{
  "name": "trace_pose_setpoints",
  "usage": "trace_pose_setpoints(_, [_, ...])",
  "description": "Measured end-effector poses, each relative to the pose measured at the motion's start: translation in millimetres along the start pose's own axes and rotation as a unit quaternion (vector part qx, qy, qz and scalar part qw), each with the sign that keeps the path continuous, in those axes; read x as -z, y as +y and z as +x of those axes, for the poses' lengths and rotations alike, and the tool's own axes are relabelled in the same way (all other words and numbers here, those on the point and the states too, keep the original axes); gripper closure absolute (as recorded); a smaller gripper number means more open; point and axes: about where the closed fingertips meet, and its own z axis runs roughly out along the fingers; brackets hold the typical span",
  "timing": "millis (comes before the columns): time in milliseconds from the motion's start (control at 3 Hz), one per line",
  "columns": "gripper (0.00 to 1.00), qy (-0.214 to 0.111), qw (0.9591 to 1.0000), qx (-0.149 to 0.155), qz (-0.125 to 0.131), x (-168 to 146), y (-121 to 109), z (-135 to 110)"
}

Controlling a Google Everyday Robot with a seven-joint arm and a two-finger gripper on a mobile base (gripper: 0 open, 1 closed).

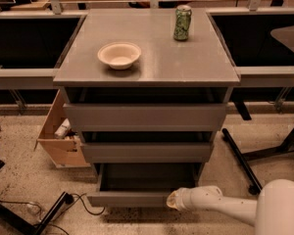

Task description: Close bottom drawer

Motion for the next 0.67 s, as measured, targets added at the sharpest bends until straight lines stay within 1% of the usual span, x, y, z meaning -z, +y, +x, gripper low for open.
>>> trace_pose_setpoints(333, [1.00, 0.009, 0.9999, 0.001, -0.007, -16.1, -42.9, -9.6])
trace_pose_setpoints(667, [1.00, 0.011, 0.9999, 0.002, -0.006, -19.4, -56.7, -13.9])
